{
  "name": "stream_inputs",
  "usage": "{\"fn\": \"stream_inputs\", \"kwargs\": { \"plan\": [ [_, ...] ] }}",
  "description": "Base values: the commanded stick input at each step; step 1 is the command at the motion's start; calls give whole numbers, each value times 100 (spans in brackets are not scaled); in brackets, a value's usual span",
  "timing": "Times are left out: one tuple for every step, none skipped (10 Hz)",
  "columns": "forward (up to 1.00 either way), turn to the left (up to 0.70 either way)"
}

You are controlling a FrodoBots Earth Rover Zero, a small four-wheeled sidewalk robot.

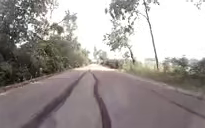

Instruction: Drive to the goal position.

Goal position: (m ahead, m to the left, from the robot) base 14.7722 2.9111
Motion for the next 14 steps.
{"fn": "stream_inputs", "kwargs": {
  "plan": [
    [70, 0],
    [70, 0],
    [70, 0],
    [70, 20],
    [70, 35],
    [70, 35],
    [70, 35],
    [70, 24],
    [70, 6],
    [70, 0],
    [70, 0],
    [70, 0],
    [70, 0],
    [70, 0]
  ]
}}
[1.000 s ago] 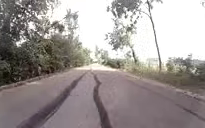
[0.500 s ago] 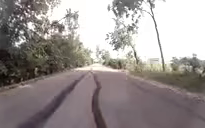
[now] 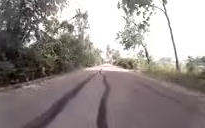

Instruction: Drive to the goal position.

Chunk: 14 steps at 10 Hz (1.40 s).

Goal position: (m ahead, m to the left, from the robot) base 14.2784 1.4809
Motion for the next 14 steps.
{"fn": "stream_inputs", "kwargs": {
  "plan": [
    [70, 0],
    [70, 0],
    [70, 0],
    [70, 0],
    [70, 0],
    [70, 0],
    [70, 0],
    [70, 0],
    [70, 0],
    [70, 0],
    [70, 0],
    [70, 0],
    [70, 0],
    [70, 0]
  ]
}}
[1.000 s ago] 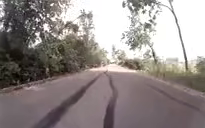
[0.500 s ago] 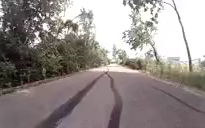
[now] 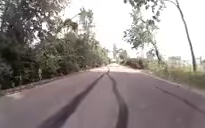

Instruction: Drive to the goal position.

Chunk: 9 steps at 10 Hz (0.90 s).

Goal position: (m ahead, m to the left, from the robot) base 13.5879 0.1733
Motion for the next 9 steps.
{"fn": "stream_inputs", "kwargs": {
  "plan": [
    [70, 0],
    [70, 0],
    [70, 0],
    [70, 0],
    [70, 0],
    [70, 0],
    [70, 0],
    [70, 0],
    [70, 0]
  ]
}}
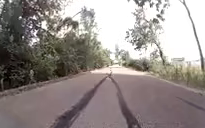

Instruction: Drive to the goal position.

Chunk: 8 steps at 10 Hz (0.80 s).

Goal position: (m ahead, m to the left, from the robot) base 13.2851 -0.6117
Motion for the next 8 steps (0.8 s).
{"fn": "stream_inputs", "kwargs": {
  "plan": [
    [70, 0],
    [70, 0],
    [70, 0],
    [70, 0],
    [70, 0],
    [70, 0],
    [70, 0],
    [70, 0]
  ]
}}
